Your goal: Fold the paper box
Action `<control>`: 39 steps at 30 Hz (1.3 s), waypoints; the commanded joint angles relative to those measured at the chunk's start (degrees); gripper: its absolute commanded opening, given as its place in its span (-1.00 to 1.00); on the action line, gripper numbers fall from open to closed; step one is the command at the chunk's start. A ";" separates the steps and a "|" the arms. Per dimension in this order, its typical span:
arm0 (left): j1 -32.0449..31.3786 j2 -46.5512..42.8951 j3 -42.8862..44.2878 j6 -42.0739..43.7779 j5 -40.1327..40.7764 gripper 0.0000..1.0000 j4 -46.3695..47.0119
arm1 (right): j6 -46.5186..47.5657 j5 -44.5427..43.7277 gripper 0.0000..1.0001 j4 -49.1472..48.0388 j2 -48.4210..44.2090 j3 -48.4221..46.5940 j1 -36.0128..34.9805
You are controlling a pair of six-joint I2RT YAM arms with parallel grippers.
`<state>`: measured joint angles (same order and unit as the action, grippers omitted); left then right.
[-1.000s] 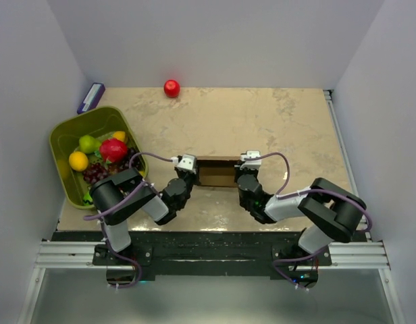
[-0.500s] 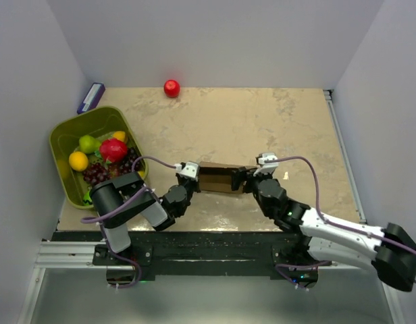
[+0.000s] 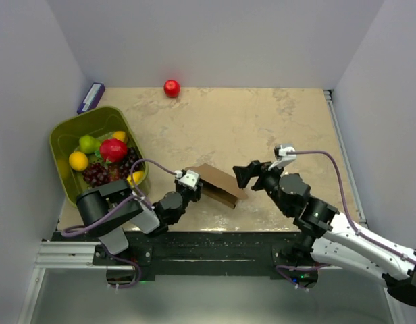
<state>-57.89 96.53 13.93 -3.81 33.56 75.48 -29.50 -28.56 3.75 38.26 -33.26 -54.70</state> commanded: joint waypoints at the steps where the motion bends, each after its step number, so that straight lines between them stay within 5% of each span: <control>1: -0.82 -6.68 -2.42 0.65 -2.00 0.15 7.15 | -2.40 1.75 0.74 0.39 7.94 -6.81 -0.06; 6: -1.00 -15.47 -5.31 -0.76 -4.38 0.46 0.47 | -3.81 2.01 0.70 -2.69 15.34 -9.37 -0.06; 17: -1.00 -39.56 -7.87 -12.70 -15.33 0.65 -33.01 | -8.65 13.34 0.35 -8.76 25.46 -9.72 0.03; 23: -0.91 -50.46 -1.29 -13.05 -28.88 0.89 -52.52 | -10.40 16.34 0.16 -10.43 27.04 -7.79 -0.06; 27: -0.74 -56.79 2.58 -15.60 -29.26 1.00 -62.10 | -11.81 15.90 0.12 -10.60 26.69 -5.68 -0.06; 33: 3.65 -54.44 14.00 -18.68 -28.72 1.00 -69.41 | -12.87 15.64 0.11 -9.99 27.13 -3.57 -0.06; 39: 14.82 -45.30 21.13 -20.44 -42.17 0.96 -65.48 | -14.10 14.93 0.11 -9.29 26.52 -1.46 -0.06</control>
<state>-47.59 46.22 30.70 -21.93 0.05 8.88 -41.78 -13.34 -4.89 65.60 -35.88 -54.70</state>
